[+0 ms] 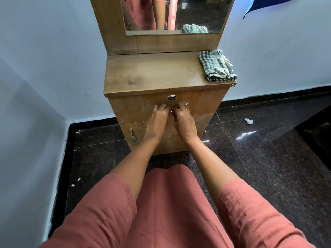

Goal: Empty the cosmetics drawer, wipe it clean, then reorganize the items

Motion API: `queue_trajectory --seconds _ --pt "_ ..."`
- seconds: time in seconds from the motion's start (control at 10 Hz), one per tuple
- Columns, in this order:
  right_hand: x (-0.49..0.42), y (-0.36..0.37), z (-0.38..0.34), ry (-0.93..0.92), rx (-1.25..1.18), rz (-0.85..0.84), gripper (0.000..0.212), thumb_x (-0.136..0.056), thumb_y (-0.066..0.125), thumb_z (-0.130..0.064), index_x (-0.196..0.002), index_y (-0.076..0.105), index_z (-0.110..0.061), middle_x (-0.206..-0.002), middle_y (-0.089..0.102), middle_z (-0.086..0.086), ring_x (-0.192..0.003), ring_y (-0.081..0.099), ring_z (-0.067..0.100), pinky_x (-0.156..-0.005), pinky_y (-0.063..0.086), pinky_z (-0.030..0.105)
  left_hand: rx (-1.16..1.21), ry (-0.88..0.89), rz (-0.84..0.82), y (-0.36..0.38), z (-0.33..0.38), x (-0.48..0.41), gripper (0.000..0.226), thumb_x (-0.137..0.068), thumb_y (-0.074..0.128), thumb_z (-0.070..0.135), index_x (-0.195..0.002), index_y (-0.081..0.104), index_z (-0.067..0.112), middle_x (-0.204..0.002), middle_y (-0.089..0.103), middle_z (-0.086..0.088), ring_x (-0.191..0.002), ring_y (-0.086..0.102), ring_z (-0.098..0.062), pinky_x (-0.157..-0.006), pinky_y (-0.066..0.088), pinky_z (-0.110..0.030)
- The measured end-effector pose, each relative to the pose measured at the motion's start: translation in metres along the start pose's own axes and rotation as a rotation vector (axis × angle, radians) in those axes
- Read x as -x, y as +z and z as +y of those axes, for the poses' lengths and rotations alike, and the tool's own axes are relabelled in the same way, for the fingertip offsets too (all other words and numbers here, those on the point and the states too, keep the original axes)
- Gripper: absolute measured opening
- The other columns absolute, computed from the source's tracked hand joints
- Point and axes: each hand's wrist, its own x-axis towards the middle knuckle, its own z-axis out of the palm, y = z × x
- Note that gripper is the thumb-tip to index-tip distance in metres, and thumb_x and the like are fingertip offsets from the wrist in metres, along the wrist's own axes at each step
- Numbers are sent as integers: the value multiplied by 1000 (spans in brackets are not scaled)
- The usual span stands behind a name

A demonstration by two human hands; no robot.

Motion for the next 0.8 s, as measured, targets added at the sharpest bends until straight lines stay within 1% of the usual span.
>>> queue_trajectory --seconds 0.1,0.2,0.3,0.4,0.5,0.6,0.7,0.8 --pt "7 5 -1 -9 29 58 25 -88 46 0 -107 61 1 -119 54 17 -105 54 37 -69 52 45 15 2 3 5 -1 4 33 -90 40 -3 -118 56 4 -123 53 -12 -120 44 -29 -97 44 -37" --pt "14 12 4 -77 119 112 26 -69 62 7 -94 68 2 -96 66 16 -79 67 33 -53 56 32 -2 -5 -30 8 -1 10 37 -92 42 1 -127 51 9 -130 50 -8 -124 45 -26 -95 46 -38" --pt "23 11 0 -120 167 66 39 -76 39 1 -107 62 7 -107 65 20 -101 64 34 -72 58 34 -48 -2 -92 7 0 21 45 -95 38 5 -139 37 12 -147 36 -6 -138 30 -25 -108 35 -35" --pt "27 4 -3 -111 165 -73 44 -83 37 8 -127 44 11 -137 43 26 -132 38 39 -106 39 43 -145 15 -120 2 0 33 53 -95 33 0 -145 21 9 -155 20 -5 -144 17 -22 -118 14 -31" --pt "31 -4 -5 -84 125 -76 27 -76 50 10 -100 62 11 -117 59 29 -115 54 41 -96 46 44 -201 25 -66 -8 -3 43 52 -97 30 4 -146 14 8 -156 14 -7 -145 12 -18 -118 5 -30" --pt "35 -17 -19 -116 67 -22 28 -86 47 0 -111 59 8 -117 60 27 -116 55 39 -100 43 42 -244 -6 -48 -29 -5 49 48 -102 21 20 -147 7 8 -157 6 -7 -145 7 -18 -118 2 -32" --pt "38 -26 -38 -195 53 71 38 -94 39 -11 -126 48 7 -131 51 25 -128 45 36 -110 32 42 -292 -29 11 -52 -9 57 50 -102 15 26 -147 0 9 -157 -4 -6 -146 -2 -18 -118 -3 -33" --pt "38 -32 -57 -230 66 125 48 -94 27 -21 -128 47 6 -133 51 23 -129 44 35 -109 33 44 -294 -64 56 -74 -11 66 51 -102 13 28 -147 -4 10 -157 -9 -5 -145 -8 -16 -117 -7 -32"
